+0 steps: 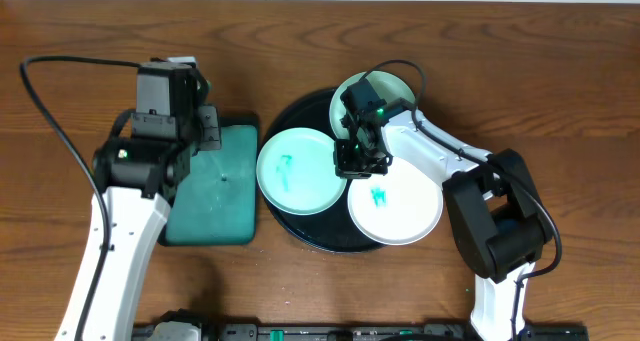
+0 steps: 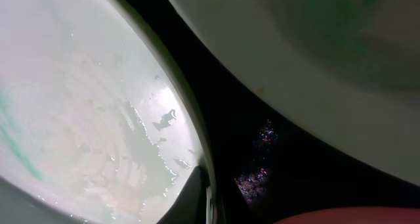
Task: Clean dirty plates on tray and stack at the side
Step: 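Lift the sponge and move it toward the held plate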
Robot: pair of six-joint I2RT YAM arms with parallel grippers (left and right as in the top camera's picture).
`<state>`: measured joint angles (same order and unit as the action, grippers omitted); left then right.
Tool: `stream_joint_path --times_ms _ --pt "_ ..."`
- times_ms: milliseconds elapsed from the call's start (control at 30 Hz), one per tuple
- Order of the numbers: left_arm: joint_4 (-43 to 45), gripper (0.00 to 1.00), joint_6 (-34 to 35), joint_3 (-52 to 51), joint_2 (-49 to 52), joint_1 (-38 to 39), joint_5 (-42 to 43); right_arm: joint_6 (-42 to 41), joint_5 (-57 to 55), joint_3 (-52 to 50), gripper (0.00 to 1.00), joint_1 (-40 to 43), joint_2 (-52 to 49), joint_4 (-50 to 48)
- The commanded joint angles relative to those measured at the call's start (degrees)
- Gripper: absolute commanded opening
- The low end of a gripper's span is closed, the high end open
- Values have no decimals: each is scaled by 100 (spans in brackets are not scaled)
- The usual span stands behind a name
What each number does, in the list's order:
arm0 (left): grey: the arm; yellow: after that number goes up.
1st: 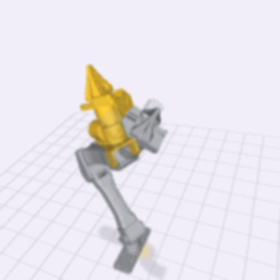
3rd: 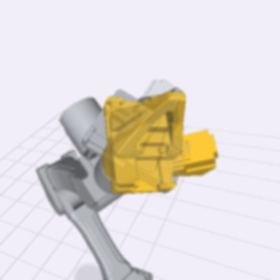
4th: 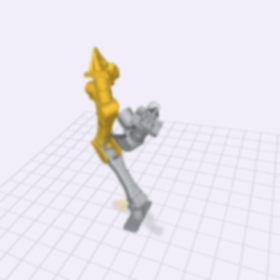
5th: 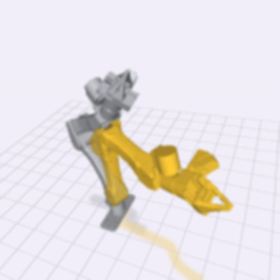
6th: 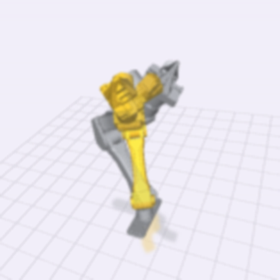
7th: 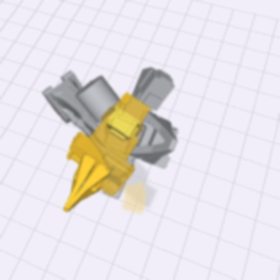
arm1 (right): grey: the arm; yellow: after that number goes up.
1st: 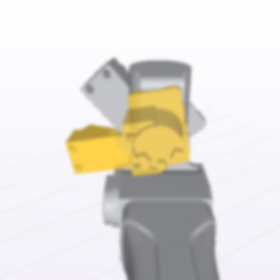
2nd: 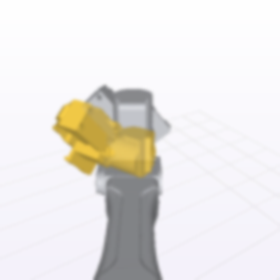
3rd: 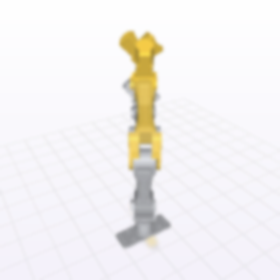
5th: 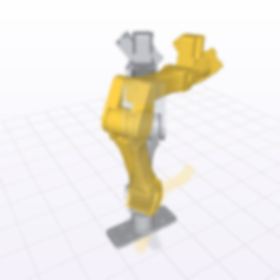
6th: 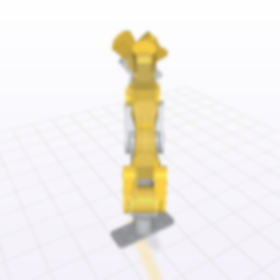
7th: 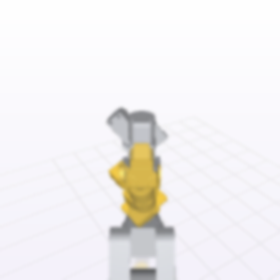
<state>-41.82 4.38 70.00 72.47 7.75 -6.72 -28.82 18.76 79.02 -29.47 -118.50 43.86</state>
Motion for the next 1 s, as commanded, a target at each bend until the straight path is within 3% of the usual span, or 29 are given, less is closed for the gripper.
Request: stream_joint_path --times_ms 0,533,733,967 --pt "107 7 -210 37 -144 155 -682 83 103 -210 2 -83 -367 70" --pt "-92 7 -221 35 -35 170 -789 216 98 -210 1 -83 -367 48" --pt "-284 7 -48 35 417 170 -671 214 98 -210 1 -83 -367 42" --pt "-494 7 0 35 1528 131 15 216 101 -210 1 -85 -367 50"
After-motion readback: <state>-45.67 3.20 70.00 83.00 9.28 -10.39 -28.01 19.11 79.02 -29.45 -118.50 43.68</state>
